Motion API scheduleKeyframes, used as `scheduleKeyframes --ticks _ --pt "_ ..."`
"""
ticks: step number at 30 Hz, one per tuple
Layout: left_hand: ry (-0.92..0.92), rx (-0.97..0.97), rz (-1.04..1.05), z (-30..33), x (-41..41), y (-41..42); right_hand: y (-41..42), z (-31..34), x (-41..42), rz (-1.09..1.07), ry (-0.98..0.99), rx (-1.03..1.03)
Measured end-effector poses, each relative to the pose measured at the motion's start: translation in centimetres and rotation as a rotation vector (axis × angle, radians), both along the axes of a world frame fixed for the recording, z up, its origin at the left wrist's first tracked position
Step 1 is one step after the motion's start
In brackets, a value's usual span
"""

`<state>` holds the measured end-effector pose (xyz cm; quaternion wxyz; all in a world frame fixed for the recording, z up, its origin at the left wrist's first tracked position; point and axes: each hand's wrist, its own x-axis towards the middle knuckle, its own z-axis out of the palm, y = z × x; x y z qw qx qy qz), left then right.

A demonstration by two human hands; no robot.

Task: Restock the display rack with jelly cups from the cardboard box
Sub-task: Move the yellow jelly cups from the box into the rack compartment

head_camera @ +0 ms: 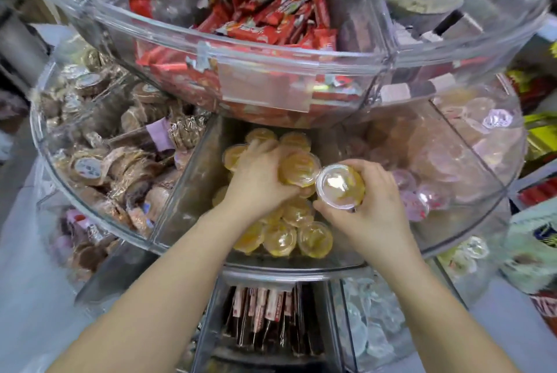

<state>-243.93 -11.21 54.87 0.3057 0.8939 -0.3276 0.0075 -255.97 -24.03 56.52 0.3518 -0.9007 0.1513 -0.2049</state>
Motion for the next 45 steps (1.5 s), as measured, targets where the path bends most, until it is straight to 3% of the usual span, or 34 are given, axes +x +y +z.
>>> scheduleKeyframes --ticks 7,13,22,26,29,34,37,40,45 --pt "-0.14 0.292 0.039 -2.4 1.6 -2.3 -0.5 -0.3 0.2 0.017 0.015 0.097" --pt "-0.141 0.188 -0.16 -1.7 1.4 -1.3 -0.5 -0.3 0.0 0.031 0.025 0.133" --pt "-0.178 0.17 -0.089 -1.7 1.0 -1.6 -0.2 0.2 0.2 0.038 0.022 0.1" --pt "0.051 0.012 -0.094 0.0 1.2 0.5 0.8 0.8 0.7 0.07 0.0 0.083" --pt "0.193 -0.173 0.031 1.4 0.7 3.5 2.4 0.9 1.6 0.15 0.019 0.12" --pt "0.658 -0.398 0.283 2.1 -2.2 8.4 6.3 -0.8 4.6 0.249 0.28 0.156" --pt "0.875 -0.493 0.327 1.5 -3.7 9.7 8.5 -1.8 6.2 0.274 0.406 0.195" --pt "0.966 -0.572 0.307 1.2 -3.5 10.2 9.6 -2.2 7.1 0.273 0.45 0.382" --pt "1.077 -0.698 0.262 1.2 -2.3 9.5 8.8 -2.3 7.3 0.208 0.489 1.043"
